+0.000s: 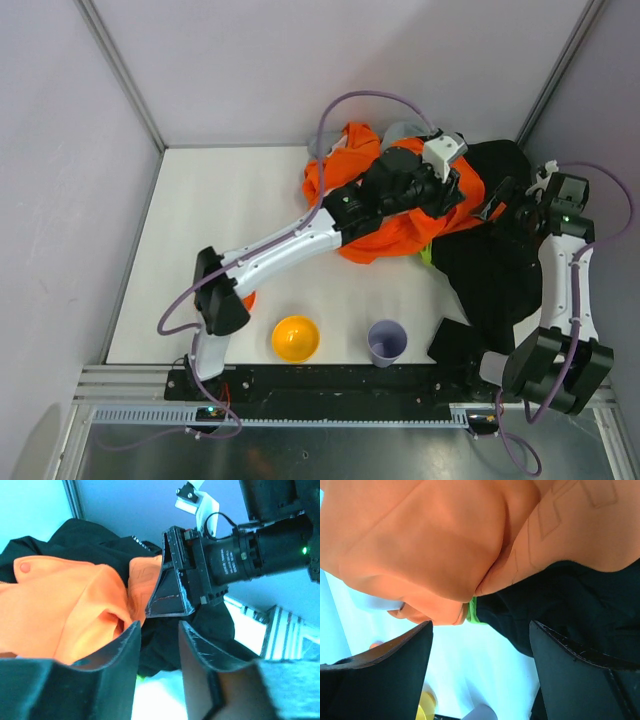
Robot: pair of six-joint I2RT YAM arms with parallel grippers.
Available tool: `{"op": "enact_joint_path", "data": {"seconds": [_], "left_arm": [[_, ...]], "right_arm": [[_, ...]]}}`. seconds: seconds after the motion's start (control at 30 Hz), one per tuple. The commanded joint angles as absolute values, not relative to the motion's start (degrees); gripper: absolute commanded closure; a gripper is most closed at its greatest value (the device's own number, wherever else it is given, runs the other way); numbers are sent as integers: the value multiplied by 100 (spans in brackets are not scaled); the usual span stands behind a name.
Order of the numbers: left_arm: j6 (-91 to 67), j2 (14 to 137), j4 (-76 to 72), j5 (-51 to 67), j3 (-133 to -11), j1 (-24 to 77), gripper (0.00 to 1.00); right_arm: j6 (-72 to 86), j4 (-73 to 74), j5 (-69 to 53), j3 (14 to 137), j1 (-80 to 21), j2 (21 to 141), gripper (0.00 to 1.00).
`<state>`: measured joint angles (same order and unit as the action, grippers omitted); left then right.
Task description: Pick out a specific cloth from the pile
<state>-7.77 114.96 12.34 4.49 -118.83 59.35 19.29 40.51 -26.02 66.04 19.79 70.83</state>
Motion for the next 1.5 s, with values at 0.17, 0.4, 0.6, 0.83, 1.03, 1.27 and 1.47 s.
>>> {"op": "enact_joint_path", "data": {"seconds": [0.17, 0.4, 0.6, 0.83, 1.03, 1.27, 1.47], "left_arm": [[-1055, 10955, 1256, 951, -10033, 5941, 9], [-2099, 11197, 1249, 1315, -9416, 5946, 7], [-3033, 11778, 1218, 1411, -9463, 5937, 8], [-4170, 12318, 1091, 1458, -9603, 5807, 9], [-4991, 12547, 643, 1550, -9442, 5642, 10], [-5863, 12676, -348, 1342, -8938, 5472, 14], [-6017, 12950, -386, 1029, -9183, 5450, 14]], "right_arm": [[1871, 4055, -2469, 6176, 1514, 6934, 19], [1864, 4046, -1991, 6078, 1006, 7018, 20], [1808, 4020, -1526, 6012, 788, 7211, 23], [1677, 3909, -506, 5836, 539, 7538, 41], [1711, 3834, 329, 5825, 88, 7942, 70], [1682, 3920, 999, 5831, 128, 7964, 100], [1687, 3925, 986, 5832, 698, 7476, 100]]}}
